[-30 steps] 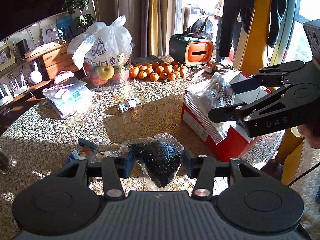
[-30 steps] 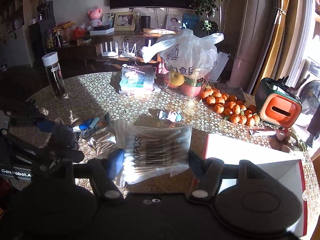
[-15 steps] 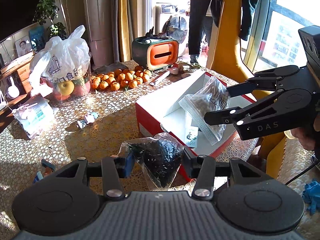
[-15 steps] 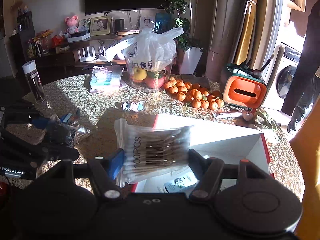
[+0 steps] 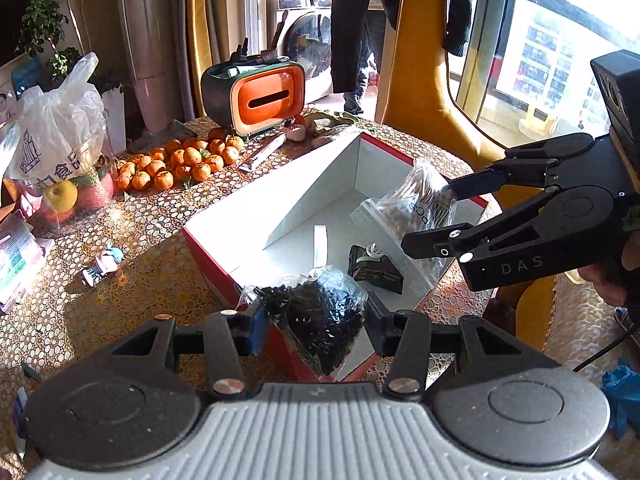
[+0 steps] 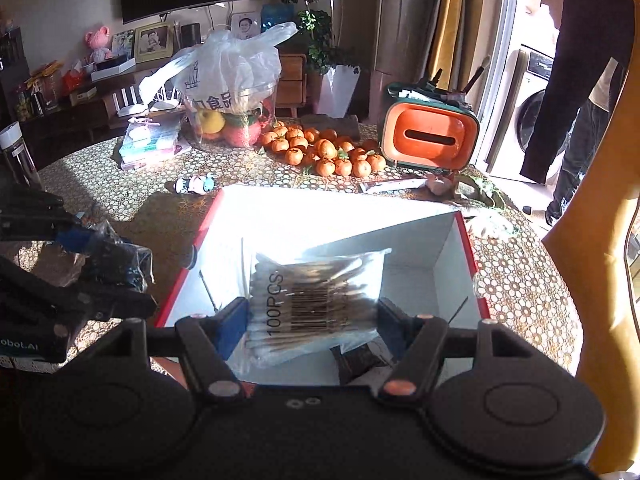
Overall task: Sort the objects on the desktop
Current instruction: 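Carry the black-item bag in the left tool and swab bag in the right tool over the box, then open the left tool to drop the black-item bag while the right tool releases the swab bag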
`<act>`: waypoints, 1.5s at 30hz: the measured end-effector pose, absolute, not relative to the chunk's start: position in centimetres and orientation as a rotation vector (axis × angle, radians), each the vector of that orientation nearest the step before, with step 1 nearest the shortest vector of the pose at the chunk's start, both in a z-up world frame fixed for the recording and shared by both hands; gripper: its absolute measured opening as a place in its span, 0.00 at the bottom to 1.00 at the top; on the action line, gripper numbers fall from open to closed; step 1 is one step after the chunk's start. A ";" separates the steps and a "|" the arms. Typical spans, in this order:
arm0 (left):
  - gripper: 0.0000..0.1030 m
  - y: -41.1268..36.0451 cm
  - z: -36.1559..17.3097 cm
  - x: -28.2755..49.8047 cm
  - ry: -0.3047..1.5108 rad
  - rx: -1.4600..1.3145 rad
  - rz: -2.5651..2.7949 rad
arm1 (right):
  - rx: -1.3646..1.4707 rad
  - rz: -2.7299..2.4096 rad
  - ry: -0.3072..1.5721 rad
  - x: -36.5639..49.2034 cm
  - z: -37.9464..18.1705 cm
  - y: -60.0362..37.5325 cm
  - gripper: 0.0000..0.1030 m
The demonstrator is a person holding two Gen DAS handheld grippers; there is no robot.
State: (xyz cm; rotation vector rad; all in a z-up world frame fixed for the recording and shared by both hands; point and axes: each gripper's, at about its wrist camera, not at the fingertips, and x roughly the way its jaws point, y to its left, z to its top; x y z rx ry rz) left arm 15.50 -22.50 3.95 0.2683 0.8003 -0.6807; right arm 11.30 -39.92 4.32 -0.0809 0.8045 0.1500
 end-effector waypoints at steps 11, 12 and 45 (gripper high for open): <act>0.46 -26.4 0.5 19.1 0.852 0.302 -0.707 | -0.044 0.106 0.863 13.6 0.7 -43.6 0.67; 0.46 -26.6 0.2 19.5 0.858 0.304 -0.705 | -0.042 0.102 0.865 13.8 0.4 -43.9 0.67; 0.46 -31.8 -6.1 27.0 0.977 0.547 -0.654 | -0.084 0.152 1.008 19.9 -5.0 -45.0 0.67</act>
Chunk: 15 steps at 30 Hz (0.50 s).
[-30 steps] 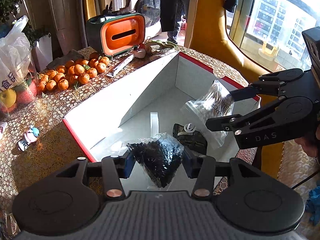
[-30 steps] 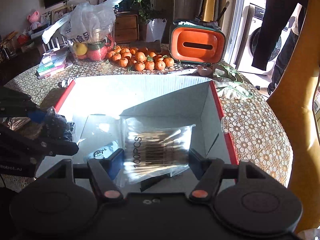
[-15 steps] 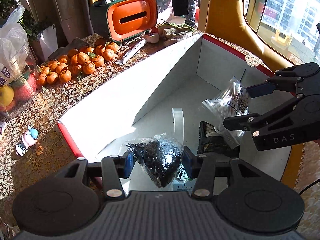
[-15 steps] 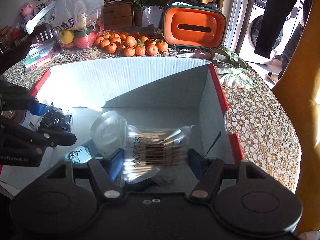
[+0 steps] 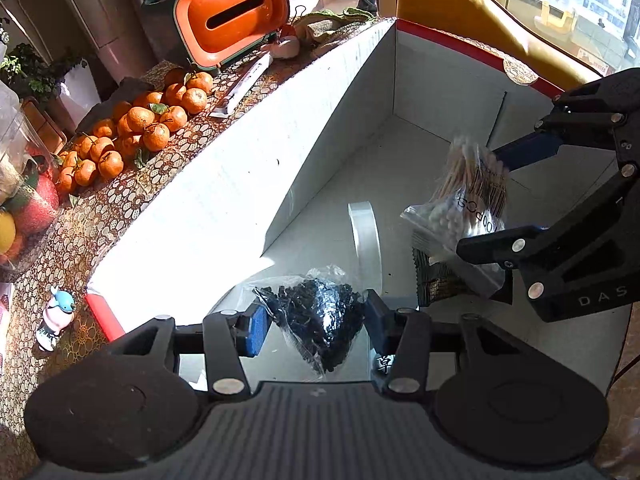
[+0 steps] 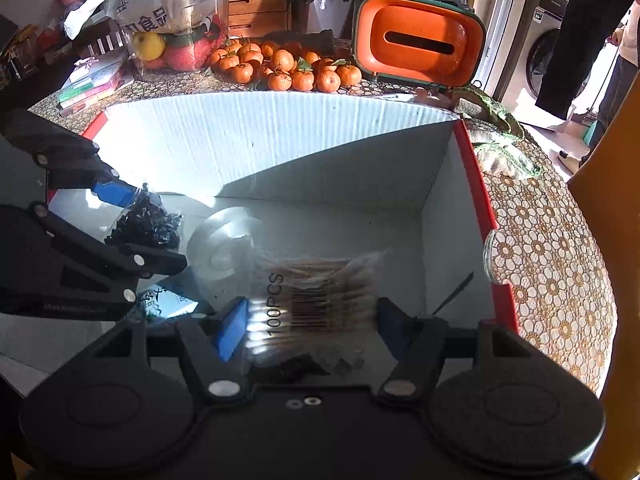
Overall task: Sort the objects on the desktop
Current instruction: 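Open the left tool to drop the black-item bag while the right tool releases the swab bag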
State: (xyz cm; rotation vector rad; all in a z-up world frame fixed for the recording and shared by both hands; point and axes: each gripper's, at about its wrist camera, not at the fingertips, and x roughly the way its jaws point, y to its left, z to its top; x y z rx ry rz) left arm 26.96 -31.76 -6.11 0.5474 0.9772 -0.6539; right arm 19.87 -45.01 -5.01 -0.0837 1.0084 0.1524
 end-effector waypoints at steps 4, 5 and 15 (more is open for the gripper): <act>0.46 -32.0 -6.1 27.5 1.002 0.544 -0.668 | -0.099 0.162 1.030 20.2 -5.1 -44.8 0.67; 0.46 -32.0 -6.1 27.7 1.009 0.539 -0.670 | -0.103 0.162 1.035 20.3 -5.1 -44.8 0.67; 0.52 -31.3 -6.2 28.7 1.058 0.466 -0.660 | -0.103 0.163 1.055 20.7 -5.3 -44.8 0.68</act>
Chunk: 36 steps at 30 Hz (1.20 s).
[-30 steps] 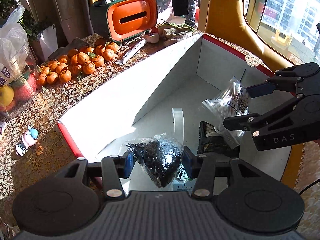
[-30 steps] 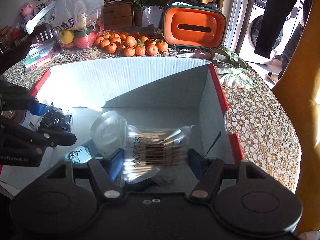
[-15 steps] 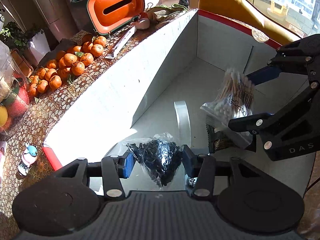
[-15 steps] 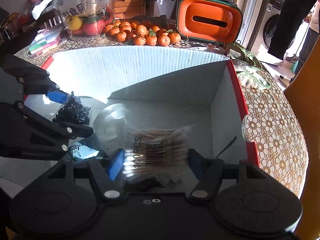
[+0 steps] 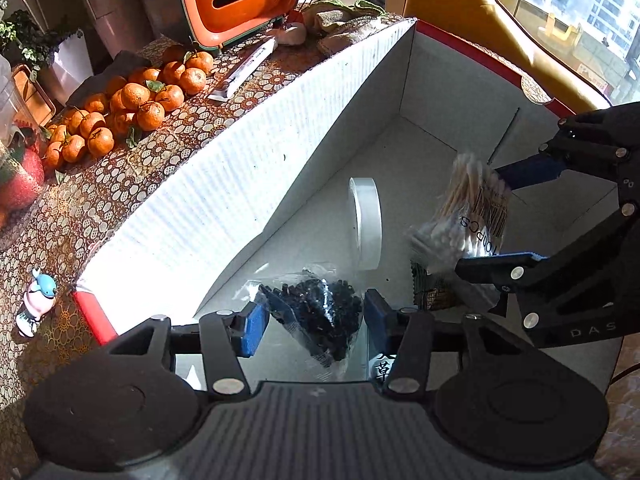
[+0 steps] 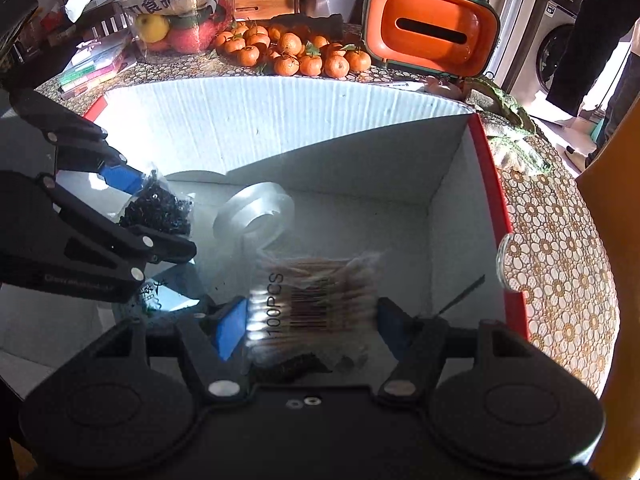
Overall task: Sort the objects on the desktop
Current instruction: 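Open the left tool to drop the black-item bag while the right tool releases the swab bag, then withdraw both tools from the box back over the remaining snacks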
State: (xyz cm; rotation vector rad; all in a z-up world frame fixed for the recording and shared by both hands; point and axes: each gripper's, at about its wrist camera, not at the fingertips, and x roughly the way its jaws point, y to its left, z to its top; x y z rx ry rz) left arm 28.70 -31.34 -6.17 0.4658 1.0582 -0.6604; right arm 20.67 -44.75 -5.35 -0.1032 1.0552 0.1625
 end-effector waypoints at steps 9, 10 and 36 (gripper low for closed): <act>0.59 -31.3 -5.1 27.3 1.022 0.490 -0.660 | -0.104 0.144 1.051 20.1 -4.9 -44.4 0.71; 0.59 -31.2 -4.9 27.2 1.019 0.484 -0.659 | -0.104 0.143 1.050 20.0 -4.8 -44.4 0.71; 0.61 -27.1 0.7 22.5 0.935 0.407 -0.648 | -0.073 0.137 0.947 15.4 0.6 -42.2 0.77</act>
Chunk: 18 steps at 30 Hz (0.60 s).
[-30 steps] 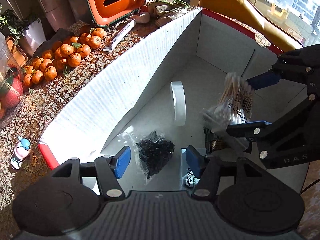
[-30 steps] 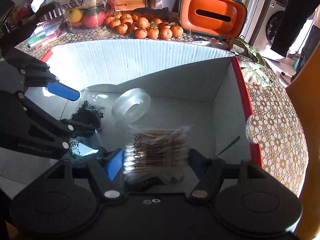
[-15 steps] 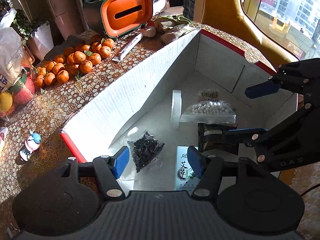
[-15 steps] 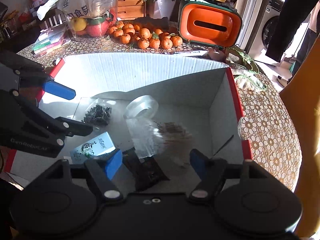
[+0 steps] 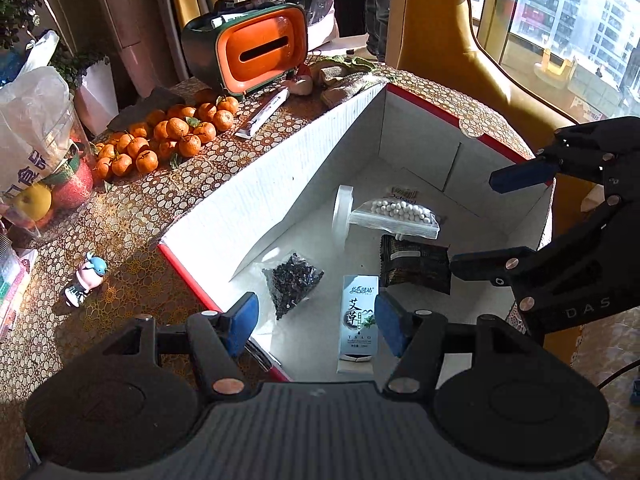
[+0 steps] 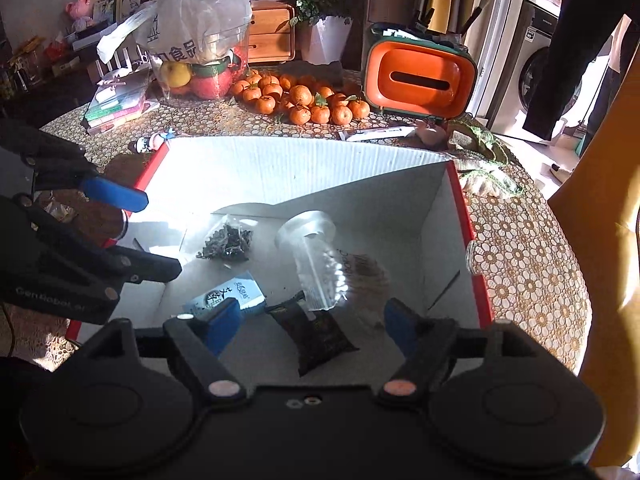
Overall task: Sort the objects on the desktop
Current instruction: 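Withdraw both tools from the box back over the remaining snacks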
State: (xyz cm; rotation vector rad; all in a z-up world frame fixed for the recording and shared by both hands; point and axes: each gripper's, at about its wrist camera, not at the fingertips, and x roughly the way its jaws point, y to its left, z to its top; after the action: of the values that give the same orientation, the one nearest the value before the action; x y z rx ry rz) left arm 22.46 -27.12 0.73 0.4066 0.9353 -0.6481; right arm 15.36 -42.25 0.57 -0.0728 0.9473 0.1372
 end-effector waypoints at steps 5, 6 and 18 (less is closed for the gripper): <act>0.61 -25.8 1.8 21.3 0.922 0.388 -0.641 | -0.072 0.143 0.923 14.2 1.7 -41.5 0.79; 0.61 -25.5 2.0 21.1 0.920 0.386 -0.640 | -0.072 0.144 0.918 14.0 1.9 -41.3 0.79; 0.77 -21.6 3.7 18.1 0.884 0.348 -0.632 | -0.079 0.158 0.881 11.4 4.1 -38.7 0.82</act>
State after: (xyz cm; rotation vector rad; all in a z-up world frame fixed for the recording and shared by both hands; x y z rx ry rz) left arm 18.09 -21.59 3.68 0.3484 0.8840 -0.6322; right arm 11.43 -38.68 4.06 -0.0795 0.8806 0.1578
